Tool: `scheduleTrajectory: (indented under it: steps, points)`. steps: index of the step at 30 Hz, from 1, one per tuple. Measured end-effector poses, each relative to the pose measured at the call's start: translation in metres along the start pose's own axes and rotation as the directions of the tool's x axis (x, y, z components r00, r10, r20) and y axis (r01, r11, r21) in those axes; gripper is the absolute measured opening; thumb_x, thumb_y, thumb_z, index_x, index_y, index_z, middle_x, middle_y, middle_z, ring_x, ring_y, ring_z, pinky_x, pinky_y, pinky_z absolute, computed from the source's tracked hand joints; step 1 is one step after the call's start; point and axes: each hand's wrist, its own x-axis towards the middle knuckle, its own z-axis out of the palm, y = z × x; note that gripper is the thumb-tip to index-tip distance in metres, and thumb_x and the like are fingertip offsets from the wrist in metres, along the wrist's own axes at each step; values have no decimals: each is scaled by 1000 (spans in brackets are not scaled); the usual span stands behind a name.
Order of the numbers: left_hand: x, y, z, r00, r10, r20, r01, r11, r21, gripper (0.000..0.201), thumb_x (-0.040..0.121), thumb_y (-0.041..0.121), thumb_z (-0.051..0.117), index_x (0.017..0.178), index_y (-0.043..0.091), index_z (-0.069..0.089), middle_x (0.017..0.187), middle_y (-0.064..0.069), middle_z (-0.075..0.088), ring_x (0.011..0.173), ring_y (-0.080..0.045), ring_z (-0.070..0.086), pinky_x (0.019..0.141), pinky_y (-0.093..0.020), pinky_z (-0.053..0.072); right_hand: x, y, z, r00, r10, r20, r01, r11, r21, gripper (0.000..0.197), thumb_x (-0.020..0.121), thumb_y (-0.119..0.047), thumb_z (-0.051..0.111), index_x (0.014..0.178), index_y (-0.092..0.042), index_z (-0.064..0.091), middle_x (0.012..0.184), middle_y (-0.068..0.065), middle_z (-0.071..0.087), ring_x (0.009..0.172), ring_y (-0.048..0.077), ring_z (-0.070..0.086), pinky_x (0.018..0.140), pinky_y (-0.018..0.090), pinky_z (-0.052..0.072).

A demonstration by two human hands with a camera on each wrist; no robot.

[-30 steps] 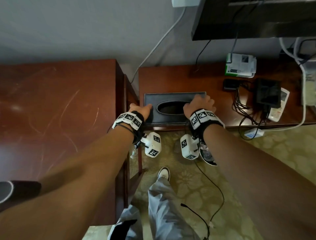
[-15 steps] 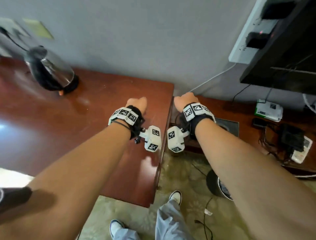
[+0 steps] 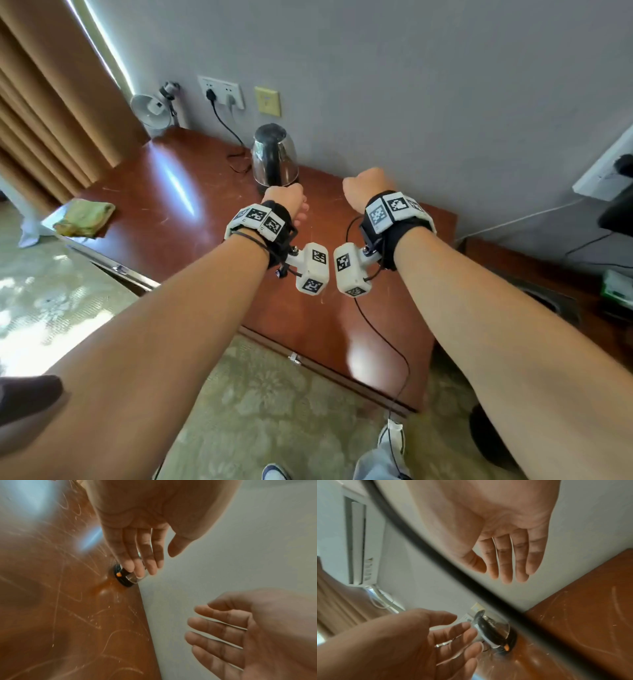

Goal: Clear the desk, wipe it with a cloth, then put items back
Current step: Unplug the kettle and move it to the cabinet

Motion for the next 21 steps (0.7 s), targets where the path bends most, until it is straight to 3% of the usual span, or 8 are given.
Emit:
scheduleTrajectory:
  steps: [2,6,9,13,15,18,21]
  points:
    - [-2,14,-32,999,27,-33,-28,1000,-10,21,95,19,47,82,8,59,62,-2,56,42,-14,43,43,-21,31,-9,-32,15,999,-36,10,36,999,3,11,85,-22,53,84,-12,56,89,10,59,82,33,56,73,34,44]
    - [10,39,-81,997,47,-67,-50,998,-34,26,97,20,45,74,11,55,59,-1,53,35,-11,39,42,-20,28,-11,-82,41,993,-102,54,103,995,-13,18,87,-27,54,92,-10,59,93,11,62,83,32,58,75,33,45]
    - [30,51,-108,996,39,-75,-42,998,-41,22,94,21,46,77,12,57,61,0,54,36,-11,39,40,-19,28,2,-110,61,990,-116,82,117,993,-11,30,89,-28,55,104,-5,67,100,12,68,94,35,64,80,35,50]
    - [67,62,-132,995,18,-98,-22,999,-41,21,93,21,47,76,13,55,58,2,52,34,-11,37,37,-17,27,32,-137,89,985,-126,115,125,992,14,36,94,-34,50,112,-7,65,107,13,68,96,36,65,80,36,50]
    - [85,72,-142,994,9,-105,-12,1000,-26,20,93,20,46,75,14,53,55,3,50,34,-10,36,36,-15,25,51,-152,101,984,-118,132,113,993,46,40,90,-34,50,115,-6,65,112,15,69,96,37,67,82,38,54]
    - [114,93,-155,990,-2,-144,0,1000,-11,20,93,18,45,74,15,52,56,2,49,40,-12,36,42,-18,25,83,-177,115,974,-115,197,108,993,49,41,82,-32,47,106,-6,68,105,16,71,83,34,67,68,31,49]
    - [141,115,-165,986,9,-167,-11,1000,-7,20,92,18,46,74,14,53,58,1,50,43,-13,39,43,-19,28,113,-200,124,974,-128,187,128,992,13,51,68,-35,40,99,-5,67,107,16,71,89,35,63,80,34,51]
